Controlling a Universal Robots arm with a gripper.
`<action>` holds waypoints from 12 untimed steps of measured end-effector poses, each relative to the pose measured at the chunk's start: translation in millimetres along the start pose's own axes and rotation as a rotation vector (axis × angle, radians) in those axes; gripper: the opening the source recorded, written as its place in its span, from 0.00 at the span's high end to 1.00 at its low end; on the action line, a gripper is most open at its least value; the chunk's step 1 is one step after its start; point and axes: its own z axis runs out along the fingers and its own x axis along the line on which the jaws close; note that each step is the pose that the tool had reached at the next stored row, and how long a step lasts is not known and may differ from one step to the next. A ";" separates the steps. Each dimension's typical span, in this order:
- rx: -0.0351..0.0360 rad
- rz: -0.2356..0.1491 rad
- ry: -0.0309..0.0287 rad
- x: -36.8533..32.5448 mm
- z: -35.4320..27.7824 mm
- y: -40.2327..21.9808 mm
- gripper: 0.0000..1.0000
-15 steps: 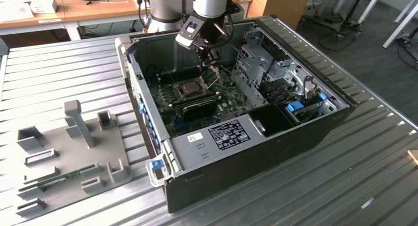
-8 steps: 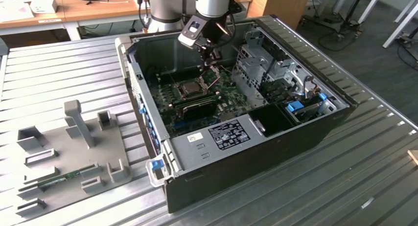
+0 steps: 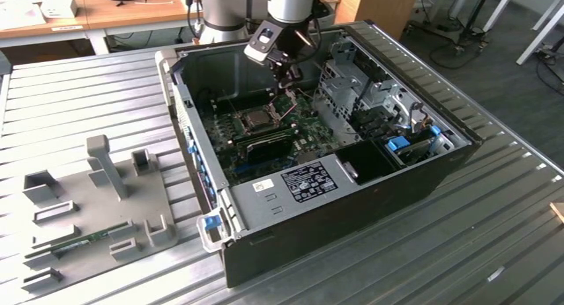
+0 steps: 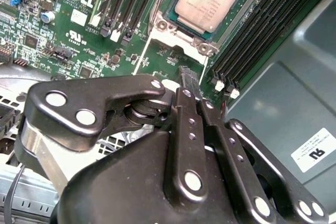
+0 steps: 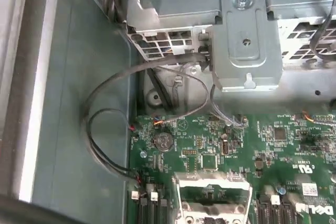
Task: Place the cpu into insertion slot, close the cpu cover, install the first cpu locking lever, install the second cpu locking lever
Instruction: 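Close the cpu cover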
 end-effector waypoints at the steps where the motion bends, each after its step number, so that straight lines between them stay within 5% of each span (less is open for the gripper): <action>1: 0.0000 0.000 0.0000 0.0 0.0 0.5 0.90; 12: 0.0000 0.000 0.0001 0.0 0.1 1.3 0.90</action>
